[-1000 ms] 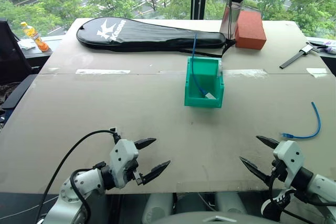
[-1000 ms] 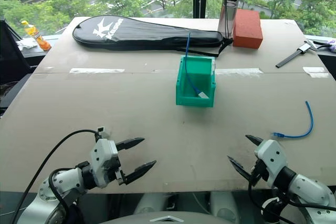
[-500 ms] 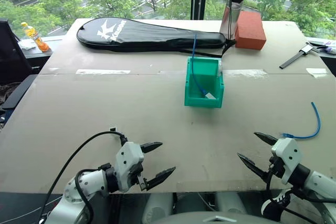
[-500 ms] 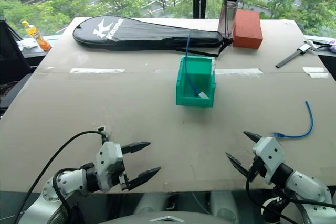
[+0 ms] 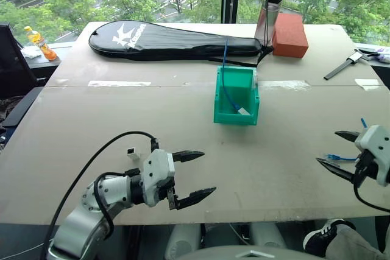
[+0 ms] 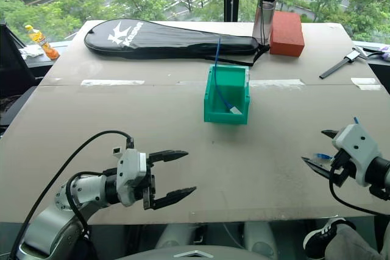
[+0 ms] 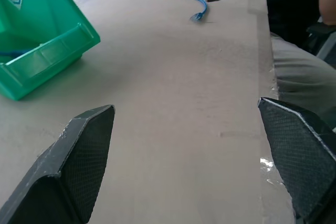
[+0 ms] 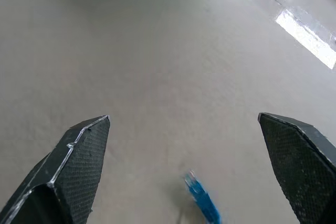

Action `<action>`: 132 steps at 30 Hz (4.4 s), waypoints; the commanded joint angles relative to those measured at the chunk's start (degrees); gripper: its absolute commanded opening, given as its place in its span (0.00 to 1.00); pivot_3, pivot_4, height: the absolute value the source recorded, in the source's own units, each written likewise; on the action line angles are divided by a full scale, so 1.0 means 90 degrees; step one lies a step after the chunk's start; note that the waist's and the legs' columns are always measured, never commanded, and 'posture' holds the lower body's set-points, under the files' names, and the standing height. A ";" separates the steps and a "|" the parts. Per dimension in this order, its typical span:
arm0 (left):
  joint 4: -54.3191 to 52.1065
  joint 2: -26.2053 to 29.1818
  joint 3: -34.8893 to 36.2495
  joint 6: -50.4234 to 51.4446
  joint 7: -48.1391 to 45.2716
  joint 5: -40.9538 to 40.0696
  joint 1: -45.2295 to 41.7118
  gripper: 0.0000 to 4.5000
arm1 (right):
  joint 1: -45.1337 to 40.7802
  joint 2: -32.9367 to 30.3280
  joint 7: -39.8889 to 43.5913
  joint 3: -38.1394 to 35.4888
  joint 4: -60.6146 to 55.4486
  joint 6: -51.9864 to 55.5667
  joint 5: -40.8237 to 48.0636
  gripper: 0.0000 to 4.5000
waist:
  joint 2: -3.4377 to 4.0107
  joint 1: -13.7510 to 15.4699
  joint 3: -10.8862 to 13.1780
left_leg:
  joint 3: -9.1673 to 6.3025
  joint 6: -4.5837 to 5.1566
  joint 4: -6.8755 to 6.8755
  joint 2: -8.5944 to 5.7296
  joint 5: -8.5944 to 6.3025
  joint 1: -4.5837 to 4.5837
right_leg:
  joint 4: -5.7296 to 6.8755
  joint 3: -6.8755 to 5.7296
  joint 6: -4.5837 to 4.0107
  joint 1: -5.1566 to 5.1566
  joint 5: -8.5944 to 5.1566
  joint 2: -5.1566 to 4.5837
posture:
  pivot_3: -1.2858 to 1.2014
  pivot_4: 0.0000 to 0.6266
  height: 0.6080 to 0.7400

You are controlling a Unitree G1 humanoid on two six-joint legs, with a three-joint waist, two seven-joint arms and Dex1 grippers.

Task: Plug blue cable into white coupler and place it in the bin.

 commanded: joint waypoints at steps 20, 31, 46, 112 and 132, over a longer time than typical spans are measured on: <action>0.0213 0.0248 0.0217 -0.0445 -0.0808 -0.0223 -0.0122 1.00 | -0.3209 -0.0923 0.2184 0.3130 0.3788 -0.1173 -0.1791 0.27 | 0.0006 0.0001 0.0005 | 0.0012 0.0000 0.0009 0.0000 0.0000 0.0001 | 0.0001 0.0011 -0.0022 0.0002 0.0015 0.0003 | 0.52 0.24 1.00; 0.0461 0.0082 0.0345 -0.0832 -0.0613 0.0001 0.0215 1.00 | -0.4350 -0.0019 0.2349 0.3826 0.2341 -0.0367 -0.1629 0.07 | 0.0009 -0.0078 0.0006 | 0.0017 0.0000 0.0010 0.0006 0.0001 0.0011 | 0.0006 0.0015 -0.0017 0.0002 0.0013 0.0007 | 0.52 0.24 1.00; 0.0882 -0.0008 0.0717 -0.1015 -0.0271 0.0256 0.0264 1.00 | -0.6687 0.2637 0.1925 0.6461 0.2987 0.0417 -0.2880 0.20 | 0.0008 0.0010 0.0010 | -0.0002 -0.0003 0.0012 -0.0004 0.0002 -0.0015 | -0.0003 -0.0005 -0.0037 -0.0003 0.0024 -0.0010 | 0.52 0.24 1.00; 0.5170 -0.2849 -0.1500 -0.3779 -0.0922 0.1989 -0.4700 0.00 | -0.1211 0.5015 -0.5413 0.1211 -0.2353 0.2510 0.5016 0.81 | 0.0000 -0.0022 -0.0008 | -0.0018 0.0008 0.0059 0.0007 -0.0004 -0.0010 | 0.0012 -0.0008 -0.0028 0.0021 0.0025 0.0011 | 0.52 0.24 1.00; 0.4953 -0.2809 -0.1453 -0.4005 -0.0738 0.1957 -0.4558 0.00 | -0.1875 0.4854 -0.6323 0.2056 -0.1748 0.1743 0.5582 0.09 | 0.0001 -0.0014 -0.0008 | -0.0014 0.0019 0.0059 0.0001 -0.0010 -0.0015 | 0.0010 -0.0003 -0.0007 0.0021 0.0038 0.0011 | 0.52 0.24 1.00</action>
